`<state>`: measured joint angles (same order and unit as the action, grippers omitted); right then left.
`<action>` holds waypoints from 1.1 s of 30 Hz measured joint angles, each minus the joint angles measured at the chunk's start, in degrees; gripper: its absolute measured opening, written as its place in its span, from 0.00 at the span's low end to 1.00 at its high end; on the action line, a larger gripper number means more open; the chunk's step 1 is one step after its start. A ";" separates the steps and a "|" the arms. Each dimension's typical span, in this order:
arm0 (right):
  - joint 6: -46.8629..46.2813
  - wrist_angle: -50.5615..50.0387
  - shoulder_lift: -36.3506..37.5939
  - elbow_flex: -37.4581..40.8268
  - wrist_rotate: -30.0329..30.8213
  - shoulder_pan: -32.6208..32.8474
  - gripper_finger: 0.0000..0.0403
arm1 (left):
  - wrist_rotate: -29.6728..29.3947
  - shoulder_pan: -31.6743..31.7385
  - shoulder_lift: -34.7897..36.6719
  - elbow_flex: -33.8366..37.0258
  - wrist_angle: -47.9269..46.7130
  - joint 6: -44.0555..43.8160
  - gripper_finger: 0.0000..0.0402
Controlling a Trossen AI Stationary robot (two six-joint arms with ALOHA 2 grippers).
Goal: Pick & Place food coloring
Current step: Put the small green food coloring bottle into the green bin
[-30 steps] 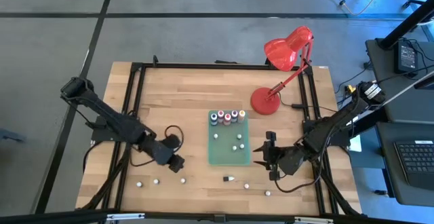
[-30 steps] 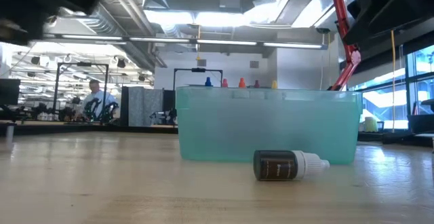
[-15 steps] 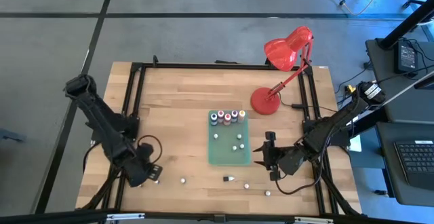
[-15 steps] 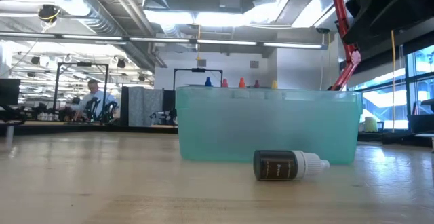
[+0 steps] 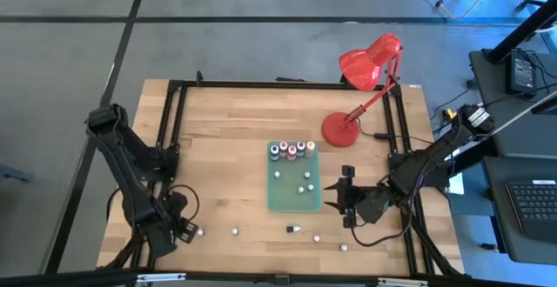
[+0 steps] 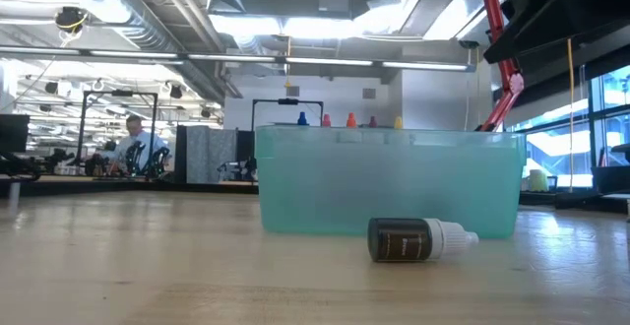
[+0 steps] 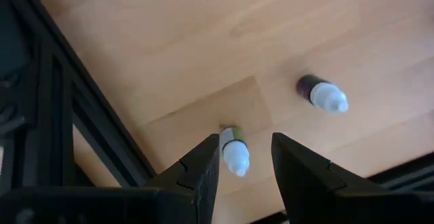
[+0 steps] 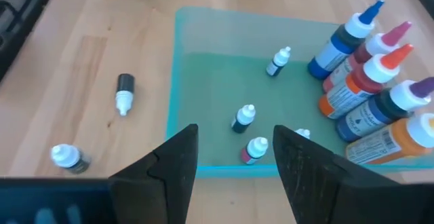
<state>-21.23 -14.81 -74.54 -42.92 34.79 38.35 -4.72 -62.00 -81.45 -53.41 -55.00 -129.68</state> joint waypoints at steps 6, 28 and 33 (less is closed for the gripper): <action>-0.17 0.00 -0.04 0.00 0.09 -1.87 0.48 | 1.49 -1.05 -5.55 -4.94 -2.05 3.55 0.32; -2.60 0.00 -0.09 0.00 -0.38 -2.63 0.48 | 4.29 -1.31 -8.15 -5.09 -1.58 21.98 0.32; -2.58 0.00 -0.09 0.00 -0.37 -2.63 0.48 | 3.24 -1.29 -8.15 -5.09 -1.56 22.01 0.32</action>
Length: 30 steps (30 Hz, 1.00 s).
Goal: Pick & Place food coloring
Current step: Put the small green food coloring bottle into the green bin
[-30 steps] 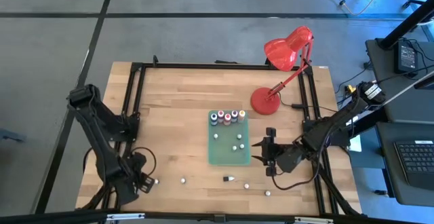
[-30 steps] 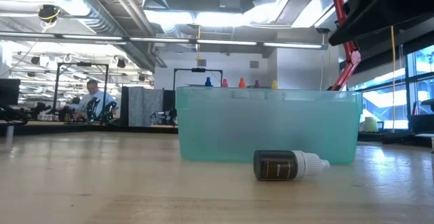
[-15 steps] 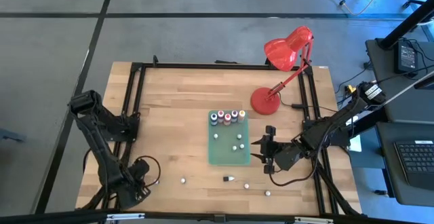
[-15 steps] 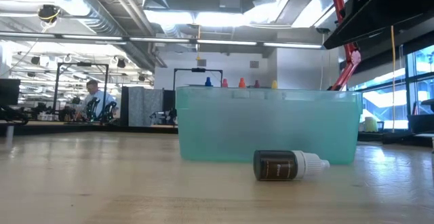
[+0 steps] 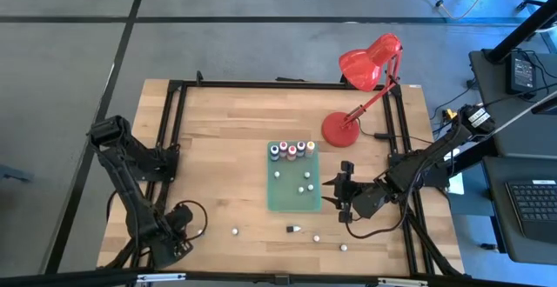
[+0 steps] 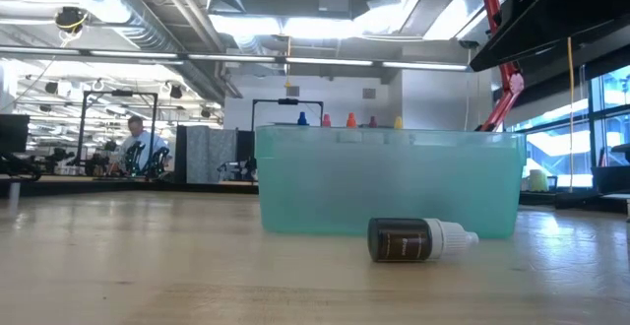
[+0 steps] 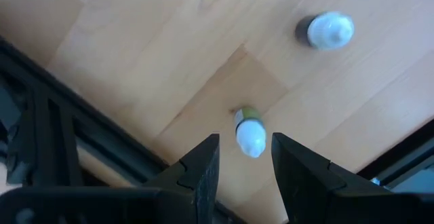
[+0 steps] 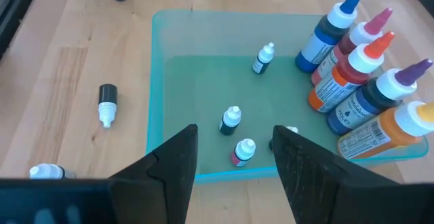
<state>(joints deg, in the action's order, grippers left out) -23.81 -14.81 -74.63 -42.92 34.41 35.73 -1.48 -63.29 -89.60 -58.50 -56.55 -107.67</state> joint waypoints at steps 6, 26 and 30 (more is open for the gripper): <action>0.00 0.00 0.00 0.00 0.00 0.00 0.48 | -1.81 0.00 0.00 0.00 0.66 1.95 0.32; 0.35 0.04 0.00 0.00 0.00 0.00 0.48 | 1.25 0.00 0.02 0.00 2.89 36.65 0.32; 0.39 0.04 0.00 0.00 0.00 0.00 0.48 | -0.30 0.00 0.02 -0.02 2.86 36.66 0.32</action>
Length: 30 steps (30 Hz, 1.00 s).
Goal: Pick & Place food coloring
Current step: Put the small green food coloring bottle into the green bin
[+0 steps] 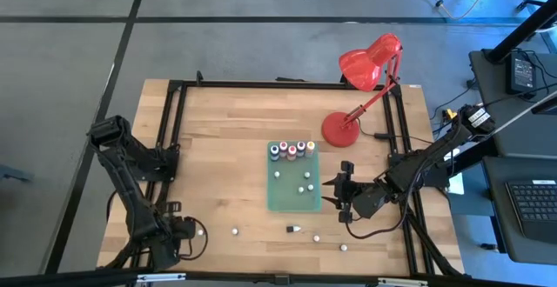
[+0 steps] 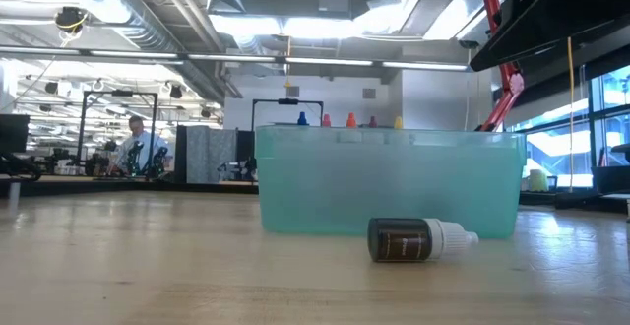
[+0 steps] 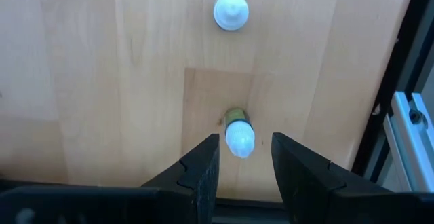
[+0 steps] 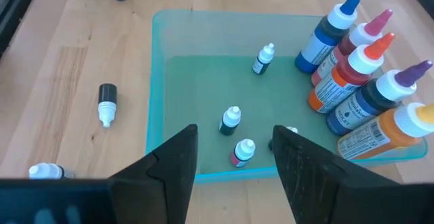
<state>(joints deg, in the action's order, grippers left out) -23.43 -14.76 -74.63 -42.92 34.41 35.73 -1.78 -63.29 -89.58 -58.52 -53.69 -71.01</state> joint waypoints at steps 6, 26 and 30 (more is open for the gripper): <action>0.07 0.00 0.00 0.00 0.01 0.00 0.48 | 0.09 0.00 -0.40 0.01 -0.04 -0.17 0.32; -0.04 -0.02 0.00 0.00 0.45 0.01 0.48 | 2.82 -0.92 -8.20 0.01 2.76 -1.19 0.32; -0.02 -0.04 0.00 0.00 0.46 0.00 0.48 | 2.53 -0.90 -8.17 0.02 2.78 -2.44 0.32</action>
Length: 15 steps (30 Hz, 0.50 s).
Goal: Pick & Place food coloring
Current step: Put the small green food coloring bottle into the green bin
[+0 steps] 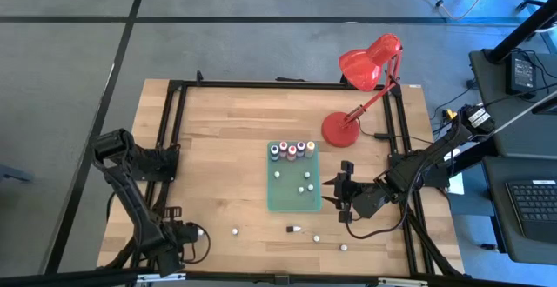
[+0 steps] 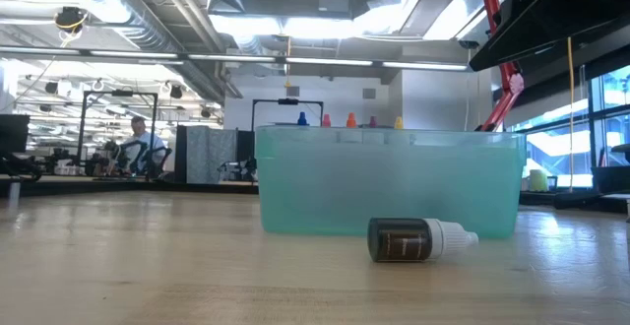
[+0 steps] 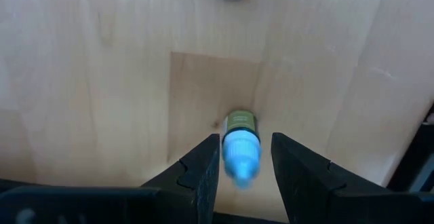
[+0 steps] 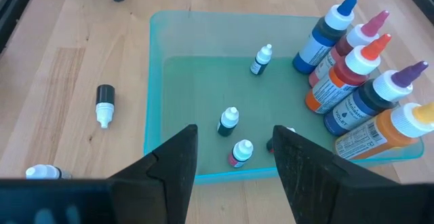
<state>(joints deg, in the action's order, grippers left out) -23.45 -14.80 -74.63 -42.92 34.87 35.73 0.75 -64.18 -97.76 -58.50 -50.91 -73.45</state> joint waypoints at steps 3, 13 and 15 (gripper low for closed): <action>-0.02 0.02 0.00 0.00 0.00 0.02 0.48 | 0.42 0.04 0.00 0.00 -0.04 -0.28 0.32; 0.03 -0.01 0.00 0.00 0.00 0.02 0.48 | 0.68 0.04 0.07 -0.02 -0.05 -0.36 0.15; 0.04 -0.01 0.00 0.00 0.00 0.00 0.48 | 0.68 0.16 0.09 -0.02 -0.05 -1.03 0.15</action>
<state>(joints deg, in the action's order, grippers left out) -23.41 -14.81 -74.63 -42.92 34.87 35.73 1.43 -64.02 -97.67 -58.52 -50.96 -74.48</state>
